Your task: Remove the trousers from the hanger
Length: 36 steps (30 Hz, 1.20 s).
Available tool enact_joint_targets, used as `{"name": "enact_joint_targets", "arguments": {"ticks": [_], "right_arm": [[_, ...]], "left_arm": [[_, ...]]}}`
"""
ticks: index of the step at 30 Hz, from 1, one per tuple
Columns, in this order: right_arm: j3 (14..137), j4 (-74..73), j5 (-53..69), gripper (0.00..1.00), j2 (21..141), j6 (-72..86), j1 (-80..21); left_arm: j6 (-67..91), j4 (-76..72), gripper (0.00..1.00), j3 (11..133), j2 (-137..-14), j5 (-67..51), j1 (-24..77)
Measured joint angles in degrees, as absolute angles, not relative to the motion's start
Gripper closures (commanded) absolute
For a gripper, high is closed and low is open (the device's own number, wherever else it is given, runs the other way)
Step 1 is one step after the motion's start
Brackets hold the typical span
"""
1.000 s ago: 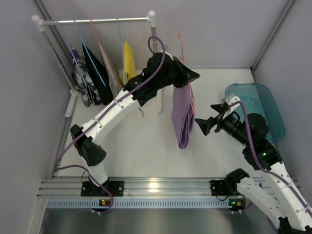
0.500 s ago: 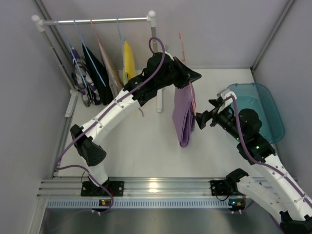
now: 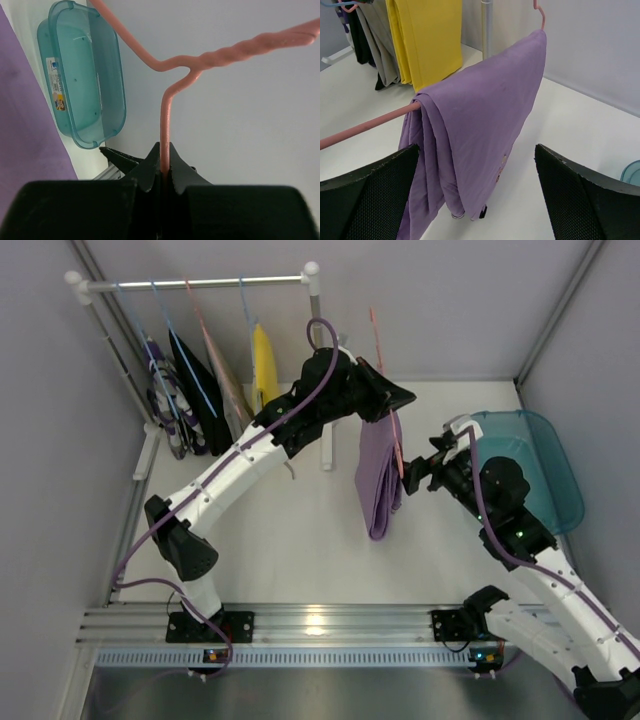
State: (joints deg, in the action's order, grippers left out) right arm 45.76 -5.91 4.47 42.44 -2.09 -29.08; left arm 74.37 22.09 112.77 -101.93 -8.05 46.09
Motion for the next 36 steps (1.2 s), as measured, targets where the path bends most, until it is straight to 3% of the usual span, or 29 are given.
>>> {"name": "enact_joint_targets", "arguments": {"ticks": [11, 19, 25, 31, 35, 36], "right_arm": [[45.8, -1.5, 0.4, 0.02, 45.7, -1.2, -29.1], [45.6, 1.7, -3.3, 0.13, 47.6, 0.4, -29.1], [43.8, 4.7, -5.3, 0.14, 48.9, 3.3, -29.1], [43.4, 6.5, -6.3, 0.29, 50.9, 4.7, -29.1], [42.9, 8.9, -6.7, 0.51, 52.2, 5.8, -29.1], [42.9, 9.3, -6.8, 0.64, 52.6, 6.1, -29.1]], "left_arm": [[77.6, 20.9, 1.00, 111.9, -101.9, -9.6, 46.1], [79.1, 20.4, 1.00, 111.9, -101.9, -10.0, 46.1], [80.2, 20.1, 1.00, 111.9, -101.8, -10.7, 46.1], [81.0, 20.1, 1.00, 111.9, -101.6, -11.2, 46.1], [81.1, 20.1, 1.00, 111.9, -101.3, -11.2, 46.1], [81.1, 20.1, 1.00, 111.7, -101.1, -11.3, 46.1]]}}
